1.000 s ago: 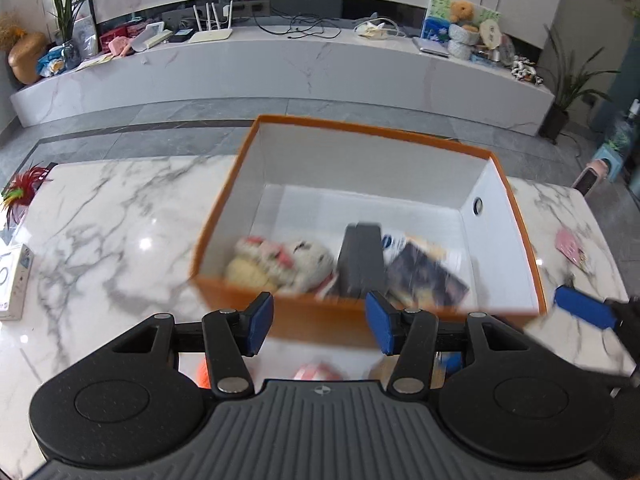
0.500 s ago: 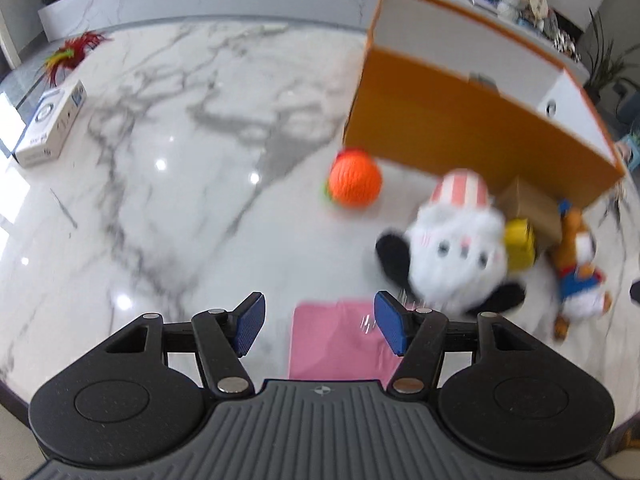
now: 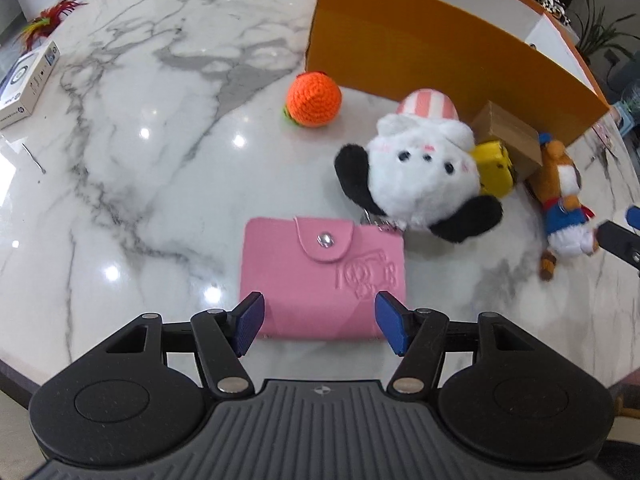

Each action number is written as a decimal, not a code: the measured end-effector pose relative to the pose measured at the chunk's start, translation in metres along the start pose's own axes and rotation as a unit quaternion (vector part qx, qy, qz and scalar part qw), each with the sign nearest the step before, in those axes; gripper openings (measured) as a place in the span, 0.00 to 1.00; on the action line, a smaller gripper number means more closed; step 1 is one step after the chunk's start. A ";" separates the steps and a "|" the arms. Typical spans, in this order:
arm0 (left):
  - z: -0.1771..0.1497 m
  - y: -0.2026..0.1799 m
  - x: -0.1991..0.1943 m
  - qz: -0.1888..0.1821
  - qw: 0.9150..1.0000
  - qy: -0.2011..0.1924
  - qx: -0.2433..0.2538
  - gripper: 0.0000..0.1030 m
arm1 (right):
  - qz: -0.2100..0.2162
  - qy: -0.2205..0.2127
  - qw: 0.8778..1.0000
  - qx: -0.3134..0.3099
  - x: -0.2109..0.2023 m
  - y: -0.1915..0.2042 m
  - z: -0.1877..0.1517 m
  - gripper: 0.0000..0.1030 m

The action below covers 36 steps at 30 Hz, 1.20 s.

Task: Organize objects
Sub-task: 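Withdraw both open tools out of the orange box, then lower the open left tool over the pink wallet while the right tool reaches the plush dog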

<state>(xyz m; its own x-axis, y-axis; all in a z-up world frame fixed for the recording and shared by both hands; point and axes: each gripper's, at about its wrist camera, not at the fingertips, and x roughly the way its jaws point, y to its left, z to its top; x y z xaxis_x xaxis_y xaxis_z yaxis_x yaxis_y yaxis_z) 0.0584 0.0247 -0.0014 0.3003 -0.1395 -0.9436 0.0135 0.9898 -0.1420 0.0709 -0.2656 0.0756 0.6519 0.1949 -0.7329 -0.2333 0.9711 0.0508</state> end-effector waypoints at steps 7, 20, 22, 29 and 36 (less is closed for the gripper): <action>-0.016 -0.005 0.007 -0.002 0.999 0.030 0.016 0.71 | 0.023 0.007 0.999 -0.032 0.013 0.028 -0.003 0.86; 0.007 0.044 -0.003 0.142 0.985 -0.084 -0.052 0.80 | 0.025 0.023 0.991 -0.126 0.033 0.089 -0.009 0.89; 0.010 0.047 -0.007 0.112 0.987 -0.096 -0.070 0.80 | 0.022 0.021 0.992 -0.119 0.033 0.085 -0.008 0.89; 0.050 0.024 0.003 0.077 0.988 -0.128 -0.045 0.81 | 0.026 0.019 0.994 -0.106 0.031 0.079 -0.007 0.89; 0.055 0.032 0.038 0.121 0.991 -0.046 -0.021 0.80 | 0.027 0.017 0.993 -0.112 0.027 0.076 -0.008 0.89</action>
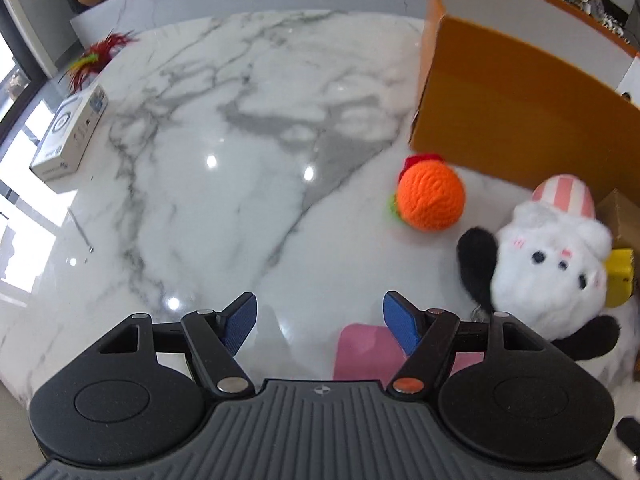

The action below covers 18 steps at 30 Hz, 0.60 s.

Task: Organize objects
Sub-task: 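Lower the open left tool over the pink wallet while the right tool reaches the plush dog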

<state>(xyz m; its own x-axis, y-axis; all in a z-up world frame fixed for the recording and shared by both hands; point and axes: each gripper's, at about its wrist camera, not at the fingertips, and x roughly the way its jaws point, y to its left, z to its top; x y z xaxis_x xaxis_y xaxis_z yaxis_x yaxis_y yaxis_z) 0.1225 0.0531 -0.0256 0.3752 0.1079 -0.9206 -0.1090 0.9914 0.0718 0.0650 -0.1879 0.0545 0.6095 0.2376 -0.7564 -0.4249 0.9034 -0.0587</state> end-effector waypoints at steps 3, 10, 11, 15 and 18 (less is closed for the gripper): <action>-0.013 0.013 -0.002 0.019 1.000 0.020 0.008 0.84 | 0.000 -0.006 1.000 0.005 -0.003 -0.002 0.001 0.90; -0.058 0.032 -0.037 -0.032 0.997 0.046 0.053 0.83 | 0.006 -0.020 1.000 0.002 -0.012 0.000 0.005 0.90; -0.061 0.030 -0.041 -0.048 0.996 0.050 0.062 0.83 | 0.007 -0.023 1.000 0.003 -0.014 0.000 0.005 0.90; -0.060 0.022 -0.056 -0.063 0.996 0.027 0.057 0.83 | 0.006 -0.031 1.000 0.002 -0.021 0.001 0.005 0.90; -0.061 0.009 -0.063 -0.088 0.995 0.019 0.043 0.83 | 0.003 -0.030 1.000 -0.002 -0.023 -0.001 0.003 0.90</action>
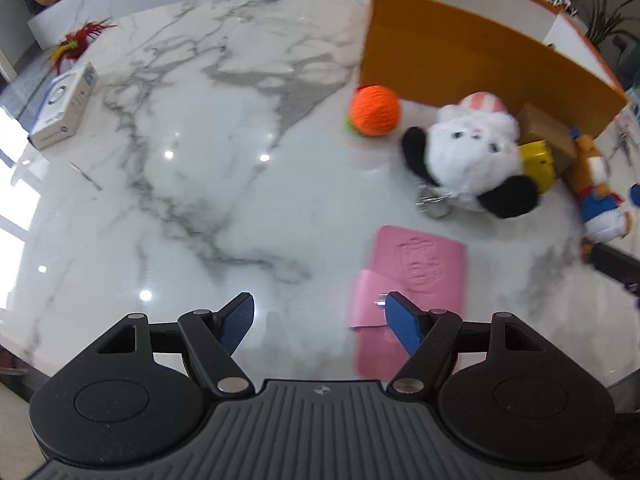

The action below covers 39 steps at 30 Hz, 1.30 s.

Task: Organize objects
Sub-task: 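Lower the open left tool over the pink wallet while the right tool reaches the plush dog, then grasp the pink wallet with the left tool while the right tool grasps the plush dog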

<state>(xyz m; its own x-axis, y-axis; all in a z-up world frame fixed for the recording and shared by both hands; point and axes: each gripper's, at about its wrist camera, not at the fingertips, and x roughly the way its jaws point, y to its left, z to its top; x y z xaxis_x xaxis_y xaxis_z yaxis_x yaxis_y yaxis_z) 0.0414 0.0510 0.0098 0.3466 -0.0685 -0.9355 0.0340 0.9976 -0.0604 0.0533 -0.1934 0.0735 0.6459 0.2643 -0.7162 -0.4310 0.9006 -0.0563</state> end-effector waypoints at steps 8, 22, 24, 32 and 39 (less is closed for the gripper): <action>-0.007 -0.044 0.024 -0.021 0.999 0.031 0.033 0.87 | -0.014 0.000 1.000 0.020 -0.002 -0.018 -0.002 0.90; -0.017 -0.050 0.042 0.010 0.998 -0.014 0.057 0.92 | -0.040 0.018 0.990 0.132 0.005 -0.086 -0.015 0.91; -0.016 -0.051 0.043 0.011 0.998 -0.013 0.061 0.92 | -0.050 0.023 0.989 0.136 0.011 -0.090 -0.018 0.91; -0.015 -0.053 0.043 0.008 0.998 -0.013 0.066 0.92 | -0.065 0.032 0.993 0.093 0.058 -0.096 -0.018 0.86; -0.017 -0.050 0.043 0.006 0.997 -0.013 0.074 0.92 | -0.036 0.057 0.988 0.140 0.082 -0.112 -0.023 0.65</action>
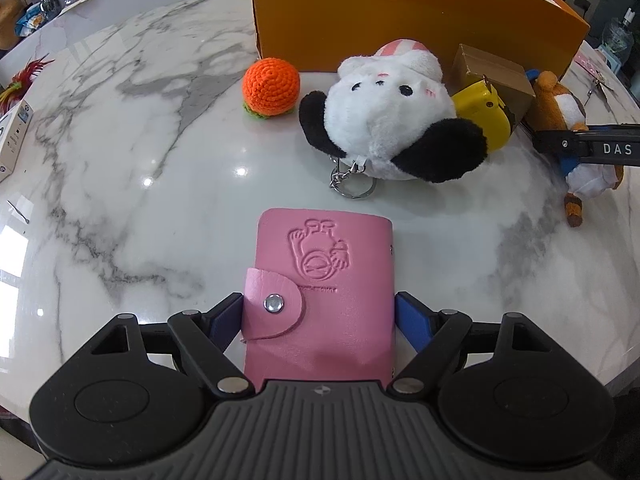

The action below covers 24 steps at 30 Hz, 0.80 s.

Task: Organize objects
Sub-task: 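Grasp the pink wallet with the left tool while the right tool grasps the plush dog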

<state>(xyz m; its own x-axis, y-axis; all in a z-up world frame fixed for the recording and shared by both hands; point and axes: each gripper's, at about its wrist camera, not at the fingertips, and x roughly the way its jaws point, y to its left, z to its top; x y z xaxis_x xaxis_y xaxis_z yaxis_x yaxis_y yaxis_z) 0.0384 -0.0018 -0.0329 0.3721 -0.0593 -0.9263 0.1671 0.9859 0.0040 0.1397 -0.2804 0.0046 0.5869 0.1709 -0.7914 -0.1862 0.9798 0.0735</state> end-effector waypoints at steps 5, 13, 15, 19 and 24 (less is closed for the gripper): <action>-0.001 0.000 0.000 -0.001 1.000 0.000 -0.001 0.93 | -0.001 0.003 1.000 -0.001 0.000 0.001 -0.003 0.61; -0.001 0.002 0.000 -0.003 1.000 -0.003 0.002 0.93 | 0.006 -0.005 1.000 0.028 -0.004 -0.003 -0.004 0.51; 0.000 0.002 0.000 -0.003 1.000 -0.005 0.002 0.93 | 0.006 -0.005 1.000 0.029 -0.005 -0.004 -0.003 0.50; 0.000 0.002 -0.001 -0.003 1.000 -0.004 0.003 0.92 | 0.008 -0.011 0.999 0.029 -0.013 -0.003 -0.005 0.50; 0.001 0.005 -0.003 -0.011 1.000 0.002 -0.006 0.91 | 0.015 -0.022 0.999 0.027 -0.030 0.000 -0.007 0.50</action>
<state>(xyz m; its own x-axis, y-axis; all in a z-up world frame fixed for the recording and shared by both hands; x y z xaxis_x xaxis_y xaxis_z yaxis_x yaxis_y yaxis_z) 0.0395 0.0032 -0.0300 0.3650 -0.0810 -0.9275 0.1650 0.9861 -0.0212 0.1168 -0.2863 0.0246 0.6154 0.2040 -0.7614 -0.1621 0.9780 0.1310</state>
